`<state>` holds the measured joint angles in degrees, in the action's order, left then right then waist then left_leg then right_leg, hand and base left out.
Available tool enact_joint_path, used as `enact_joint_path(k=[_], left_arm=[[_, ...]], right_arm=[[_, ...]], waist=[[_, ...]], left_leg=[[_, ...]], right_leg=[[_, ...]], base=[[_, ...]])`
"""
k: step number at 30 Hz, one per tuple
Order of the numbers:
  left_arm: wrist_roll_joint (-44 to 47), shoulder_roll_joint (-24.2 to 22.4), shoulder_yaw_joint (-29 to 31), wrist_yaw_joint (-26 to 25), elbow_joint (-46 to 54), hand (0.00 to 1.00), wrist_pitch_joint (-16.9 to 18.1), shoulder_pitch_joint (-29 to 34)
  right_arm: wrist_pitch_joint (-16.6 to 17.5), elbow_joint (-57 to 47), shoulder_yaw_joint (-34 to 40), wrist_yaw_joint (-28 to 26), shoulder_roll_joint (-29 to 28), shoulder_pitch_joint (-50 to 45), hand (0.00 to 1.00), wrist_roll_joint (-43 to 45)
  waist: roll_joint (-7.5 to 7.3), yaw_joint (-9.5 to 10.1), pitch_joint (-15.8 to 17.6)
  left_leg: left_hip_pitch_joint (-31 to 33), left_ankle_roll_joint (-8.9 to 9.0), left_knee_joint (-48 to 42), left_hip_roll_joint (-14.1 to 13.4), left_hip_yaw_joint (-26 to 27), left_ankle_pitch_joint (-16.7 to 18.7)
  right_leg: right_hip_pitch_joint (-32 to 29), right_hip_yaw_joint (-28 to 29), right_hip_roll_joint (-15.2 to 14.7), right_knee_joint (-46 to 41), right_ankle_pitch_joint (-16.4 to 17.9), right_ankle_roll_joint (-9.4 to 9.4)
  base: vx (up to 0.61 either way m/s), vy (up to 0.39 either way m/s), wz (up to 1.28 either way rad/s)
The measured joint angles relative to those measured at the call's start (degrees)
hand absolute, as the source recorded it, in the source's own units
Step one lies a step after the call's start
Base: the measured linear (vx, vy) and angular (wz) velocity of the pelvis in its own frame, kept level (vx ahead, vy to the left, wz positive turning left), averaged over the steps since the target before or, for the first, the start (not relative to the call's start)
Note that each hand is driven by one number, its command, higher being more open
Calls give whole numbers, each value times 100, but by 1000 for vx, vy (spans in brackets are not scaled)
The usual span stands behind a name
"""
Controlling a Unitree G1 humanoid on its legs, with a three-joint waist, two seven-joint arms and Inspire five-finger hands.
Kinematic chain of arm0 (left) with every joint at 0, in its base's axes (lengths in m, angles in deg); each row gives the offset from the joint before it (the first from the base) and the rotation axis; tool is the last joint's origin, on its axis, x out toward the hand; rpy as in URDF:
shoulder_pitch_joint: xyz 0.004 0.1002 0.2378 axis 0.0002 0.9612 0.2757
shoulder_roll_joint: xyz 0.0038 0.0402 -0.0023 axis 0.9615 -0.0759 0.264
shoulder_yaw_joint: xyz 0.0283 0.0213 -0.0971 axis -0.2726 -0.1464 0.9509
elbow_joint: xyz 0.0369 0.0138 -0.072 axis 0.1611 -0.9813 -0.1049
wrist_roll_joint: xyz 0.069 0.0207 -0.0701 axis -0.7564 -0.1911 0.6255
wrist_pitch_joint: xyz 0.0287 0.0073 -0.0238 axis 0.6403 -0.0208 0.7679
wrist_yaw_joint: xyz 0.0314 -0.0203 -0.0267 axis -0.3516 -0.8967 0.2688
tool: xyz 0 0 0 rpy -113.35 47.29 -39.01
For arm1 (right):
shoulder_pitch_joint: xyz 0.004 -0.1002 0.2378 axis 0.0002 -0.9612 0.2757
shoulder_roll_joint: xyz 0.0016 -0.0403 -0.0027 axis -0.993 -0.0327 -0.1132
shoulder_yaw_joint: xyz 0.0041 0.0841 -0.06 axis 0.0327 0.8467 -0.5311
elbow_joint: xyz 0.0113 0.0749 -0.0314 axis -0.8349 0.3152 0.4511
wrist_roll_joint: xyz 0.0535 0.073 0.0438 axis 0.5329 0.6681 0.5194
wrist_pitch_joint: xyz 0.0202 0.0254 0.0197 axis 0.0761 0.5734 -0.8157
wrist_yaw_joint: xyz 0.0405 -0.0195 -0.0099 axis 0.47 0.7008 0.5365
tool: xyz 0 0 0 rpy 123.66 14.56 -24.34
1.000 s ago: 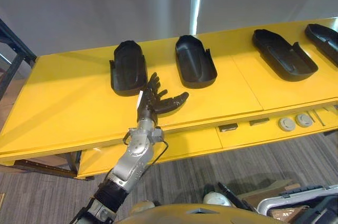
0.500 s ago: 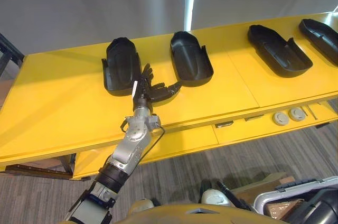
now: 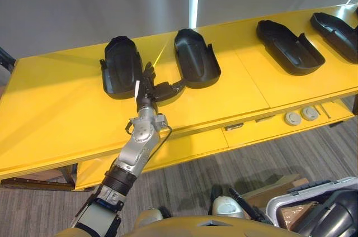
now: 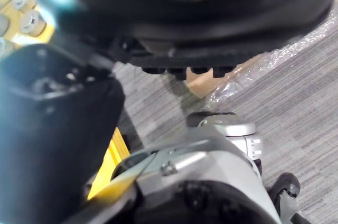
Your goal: Walk over and take three plastic housings, then place them on the shelf
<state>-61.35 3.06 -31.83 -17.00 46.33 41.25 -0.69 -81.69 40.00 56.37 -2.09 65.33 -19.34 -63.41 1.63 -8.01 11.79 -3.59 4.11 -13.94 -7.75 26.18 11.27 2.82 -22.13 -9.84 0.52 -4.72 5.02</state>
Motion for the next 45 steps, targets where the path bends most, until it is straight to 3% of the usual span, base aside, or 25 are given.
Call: enact_joint_path(k=[14,27,32,39,43,45], left_arm=[[-4,-99,93,-516,-167,100,-32,-160],[-207,-248,86,-623,-160,100,13,-103],[-205,-249,4,49,-78,100,337,136],[-135,-199,-601,693,1116,100,550,780],[73,-156,-496,1201,1880,100,937,1354],[34,-156,-292,1332,2146,100,1181,1722]], right_arm=[[-27,-21,-19,4,-6,1,100,6],[-41,-20,-22,19,-6,2,100,12],[33,-10,-21,248,-20,0,100,-37],[430,-233,112,1020,-147,-70,100,-261],[637,-1745,-17,1485,-309,-510,100,-268],[934,-2649,-2,1817,-293,-515,100,-293]], waist=[[-4,-5,113],[-5,2,114],[-2,0,111],[-1,115,104],[19,135,86],[20,167,29]], left_leg=[[-29,0,-28,-23,5,0],[-39,-7,-2,-20,-13,-8],[-89,-6,28,-4,-23,-8],[-92,-2,108,34,72,-4],[-132,-2,114,33,119,-1],[-204,-14,119,33,154,9]], right_leg=[[26,6,0,-42,2,-1],[47,-33,0,-32,2,0],[131,-54,3,44,-9,17],[58,65,6,72,-24,31],[67,86,12,77,-29,32],[126,116,15,93,-45,33]], base=[[-43,-4,0],[0,0,0],[-2,0,1],[2,3,-5],[-6,-2,-7],[-59,2,-6]])
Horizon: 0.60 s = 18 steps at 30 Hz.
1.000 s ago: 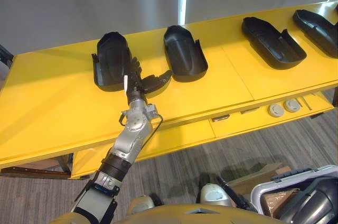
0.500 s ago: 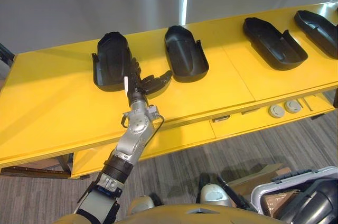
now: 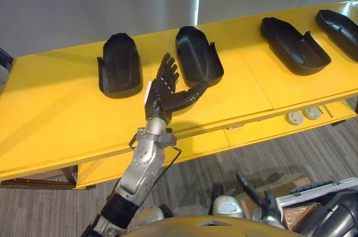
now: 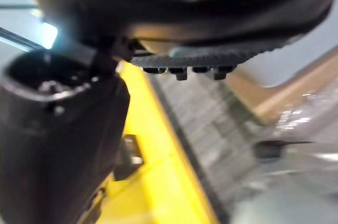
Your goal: Walk over and take three plastic housings, then place them on the shelf
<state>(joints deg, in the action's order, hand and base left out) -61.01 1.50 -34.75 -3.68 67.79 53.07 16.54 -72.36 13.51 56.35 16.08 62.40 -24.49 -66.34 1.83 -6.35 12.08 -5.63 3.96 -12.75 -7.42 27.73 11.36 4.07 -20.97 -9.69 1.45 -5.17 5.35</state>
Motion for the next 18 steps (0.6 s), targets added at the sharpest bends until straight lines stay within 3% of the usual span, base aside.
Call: enact_joint_path(k=[2,4,8,9,11,13,18], left_arm=[[-63,-2,171,-6,106,100,77,258],[-782,16,392,-231,171,100,71,470],[-2331,180,888,-754,218,100,-36,637],[-3227,452,1278,-972,361,100,-330,621],[-3645,887,1602,-1011,464,100,-596,493],[-3799,1421,1976,-898,462,100,-1057,80],[-3709,2463,2491,-304,278,100,-1552,-845]], right_arm=[[225,-551,20,220,30,45,100,-128],[479,-955,59,349,30,80,100,-204],[516,-1047,65,425,29,148,100,-199],[431,-949,79,430,30,126,100,-199],[305,-773,118,436,49,67,100,-203],[-35,-390,123,443,218,36,100,-213],[-764,498,306,457,422,-74,100,-211]], waist=[[-22,54,-162],[-78,165,-279],[-162,237,-382],[-160,232,-451],[-125,235,-530],[-67,239,-588],[26,245,-693]], left_leg=[[1,-3,4,-6,1,4],[-12,-1,-7,-23,8,7],[-77,-1,-9,-33,-11,4],[-72,-3,-8,-27,-10,3],[-68,-1,-1,-25,-25,-2],[-56,-5,0,-10,-61,-9],[-53,-4,91,38,-104,-45]], right_leg=[[39,-7,16,79,-42,0],[134,-29,46,180,-92,-8],[217,-54,55,178,-91,-10],[213,-57,49,176,-91,-10],[216,-73,49,175,-91,-11],[218,-98,36,174,-91,-11],[214,-101,13,201,-92,-12]], base=[[-81,-12,0],[-68,-26,2],[-59,-8,3],[0,0,0],[-2,1,2],[0,6,6],[-6,8,4]])
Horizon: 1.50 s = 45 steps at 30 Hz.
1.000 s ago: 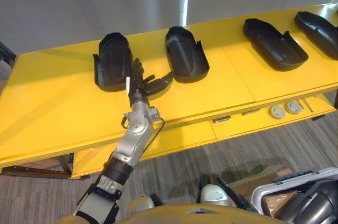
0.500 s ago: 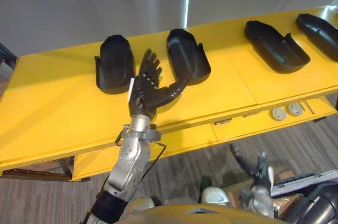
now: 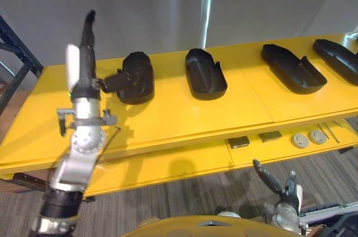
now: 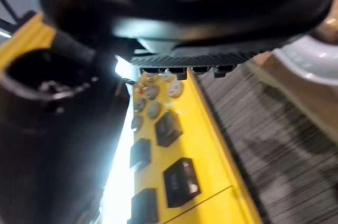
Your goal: Walk over and take three plastic housings, then place them on the shelf
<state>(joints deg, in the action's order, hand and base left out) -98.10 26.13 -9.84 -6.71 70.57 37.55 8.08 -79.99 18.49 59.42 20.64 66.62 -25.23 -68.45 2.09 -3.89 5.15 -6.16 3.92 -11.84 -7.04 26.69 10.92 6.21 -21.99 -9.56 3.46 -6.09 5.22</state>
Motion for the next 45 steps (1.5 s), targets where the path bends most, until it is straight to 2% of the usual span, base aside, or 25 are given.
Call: enact_joint_path(k=[5,9,13,15,16,19,23,27,33,35,36,37,38,39,40,42,45], left_arm=[[567,755,-19,1051,-540,100,-237,-502],[619,1174,-164,2004,-1221,100,-350,-883],[669,1546,-536,2903,-1646,100,-639,-1352],[673,1617,-674,3386,-1774,100,-801,-1509],[671,1664,-815,3785,-1917,100,-884,-1638],[646,1702,-1080,4399,-2141,100,-931,-1849],[618,1713,-1161,4654,-2197,100,-887,-2000],[538,1772,-1226,5105,-2323,100,-838,-2252],[560,1773,-1452,5112,-2419,100,-692,-2306],[717,1851,-1463,4652,-2424,100,-638,-2306],[1073,1958,-1452,4196,-2419,100,-627,-2307],[1240,2001,-1401,3974,-2409,100,-613,-2307],[1511,2059,-1221,3590,-2407,100,-560,-2307],[1575,2092,-1118,3442,-2405,100,-525,-2306],[1751,2160,-767,3126,-2395,100,-498,-2303],[1774,2155,-246,3024,-2286,100,-502,-2265],[1659,2146,153,3267,-2016,100,-495,-1914]], right_arm=[[31,419,145,-264,-2,-67,100,12],[194,736,306,-686,2,29,100,0],[237,1060,482,-998,43,228,100,7],[242,1172,559,-1117,63,329,100,6],[250,1240,611,-1177,79,401,100,9],[233,1474,600,-1428,126,564,100,11],[209,1608,598,-1537,118,660,100,22],[211,1803,620,-1562,117,769,100,80],[225,1920,854,-1612,27,856,100,147],[277,2022,955,-1600,-33,930,100,211],[352,2073,990,-1581,-77,947,100,292],[385,2105,1000,-1580,-89,953,100,305],[469,2160,1013,-1581,-108,963,100,347],[494,2172,1056,-1584,-132,970,100,351],[529,2227,1106,-1600,-198,992,100,374],[527,2241,1098,-1666,-238,932,100,410],[518,2241,1101,-1667,-251,858,100,411]], waist=[[2,-91,-142],[-26,-87,-149],[-49,-41,-151],[-12,-34,-123],[26,-42,-89],[132,-49,-4],[209,-48,97],[215,-43,138],[221,-7,179],[197,-10,264],[183,-24,286],[181,-21,285],[178,-6,286],[178,0,286],[165,19,287],[160,59,288],[153,87,285]], left_leg=[[-25,2,135,57,32,-61],[-11,10,165,66,47,-74],[98,-3,216,106,38,-138],[121,-4,223,115,33,-148],[112,-4,236,121,28,-148],[87,-4,265,133,19,-148],[78,-3,268,130,8,-149],[72,-2,253,128,-7,-148],[74,-1,216,113,-18,-146],[-26,-6,230,113,-29,-148],[-70,-5,251,110,-30,-148],[-80,-9,268,112,-30,-150],[-107,-15,318,125,-23,-166],[-111,-16,324,126,-23,-166],[-125,-16,341,124,-13,-167],[-120,-16,348,124,-9,-167],[-122,-15,358,127,-14,-166]], right_leg=[[-5,12,-10,88,-36,0],[-45,34,-9,91,-38,-1],[-185,31,-20,91,-46,0],[-214,29,-23,90,-49,0],[-214,30,-26,90,-49,0],[-209,32,-33,89,-48,0],[-195,18,-32,89,-45,-4],[-182,5,-36,75,-38,-9],[-167,-2,-33,62,-35,-11],[-51,-70,-26,90,-33,-11],[-6,-89,-18,96,-18,-24],[-3,-93,-17,96,-16,-26],[-3,-91,-18,99,-15,-26],[-2,-92,-17,99,-15,-27],[0,-92,-8,102,-15,-27],[-9,-88,-10,101,-16,-27],[-6,-100,-12,101,-17,-27]], base=[[0,0,0],[-3,-1,-1],[-8,-4,5],[0,0,0],[0,0,0],[0,0,0],[-18,0,1],[-44,1,1],[-48,-3,1],[-40,-12,2],[-31,-12,2],[0,0,0],[0,0,0],[13,-5,-3],[0,0,0],[0,0,0],[0,0,0]])
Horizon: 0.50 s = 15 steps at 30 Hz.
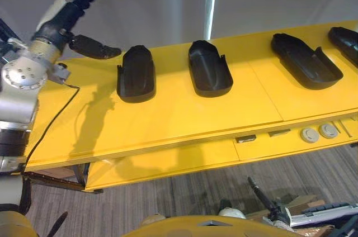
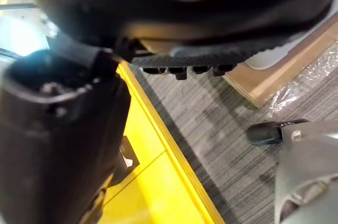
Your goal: Walk over and take three plastic housings, then place them on the shelf
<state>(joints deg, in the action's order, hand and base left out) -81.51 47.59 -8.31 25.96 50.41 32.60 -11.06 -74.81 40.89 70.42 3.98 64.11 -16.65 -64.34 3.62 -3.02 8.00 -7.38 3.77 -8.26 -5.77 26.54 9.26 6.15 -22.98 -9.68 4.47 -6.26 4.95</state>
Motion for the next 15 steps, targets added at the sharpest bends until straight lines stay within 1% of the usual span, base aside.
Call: enact_joint_path(k=[1,3,4,6,7,8,9,11,13,15], left_arm=[[-29,-3,-1,111,43,100,1,76],[-468,-112,-68,560,125,100,5,338],[-586,-144,-107,677,121,100,5,360],[-946,-162,-237,1152,106,100,34,460],[-990,-162,-251,1243,103,100,42,460],[-1125,-162,-286,1508,101,100,76,460],[-1142,-162,-300,1796,99,100,94,458],[-1184,-162,-311,1994,99,100,123,455],[-1352,-152,-403,2285,98,100,290,454],[-1364,-138,-492,2440,106,100,356,454]], right_arm=[[0,0,0,0,3,-14,100,1],[0,-3,2,-20,7,-43,100,10],[-1,-3,2,-42,7,-49,100,13],[-3,-3,1,-116,7,-59,100,12],[-3,-3,1,-119,10,-59,100,13],[-4,-4,1,-139,21,-58,100,14],[-10,-4,0,-189,43,-58,100,17],[-23,-6,-3,-236,56,-56,100,48],[-47,1,-8,-275,64,-60,100,50],[-60,33,-26,-279,65,-64,100,51]], waist=[[-6,15,-1],[-44,81,1],[-60,101,0],[-126,115,-25],[-134,117,-24],[-149,127,-24],[-150,122,-25],[-143,109,-25],[-109,104,-38],[-79,103,-59]], left_leg=[[1,0,-1,1,-5,0],[20,6,-39,-6,-8,5],[33,8,-55,-9,-9,7],[88,12,-123,-26,-28,14],[97,11,-141,-31,-31,20],[106,12,-164,-40,-26,26],[116,11,-181,-45,-21,31],[152,9,-214,-61,-23,49],[186,10,-278,-91,-29,76],[182,5,-266,-90,-30,72]], right_leg=[[4,-9,-1,0,0,0],[9,-24,-4,0,-2,0],[8,-26,-4,0,-3,0],[-1,-29,-3,0,-7,1],[0,-28,-2,0,-7,1],[0,-26,-1,0,-11,5],[1,-26,-1,0,-13,7],[0,-26,3,0,-13,8],[-4,-46,22,0,-14,7],[-3,-48,26,0,-14,7]], base=[[1,2,4],[-7,-1,2],[-41,-7,3],[-53,-11,4],[-59,-10,2],[-75,-9,-2],[-76,-8,-3],[-54,-7,0],[-40,-14,0],[0,0,0]])
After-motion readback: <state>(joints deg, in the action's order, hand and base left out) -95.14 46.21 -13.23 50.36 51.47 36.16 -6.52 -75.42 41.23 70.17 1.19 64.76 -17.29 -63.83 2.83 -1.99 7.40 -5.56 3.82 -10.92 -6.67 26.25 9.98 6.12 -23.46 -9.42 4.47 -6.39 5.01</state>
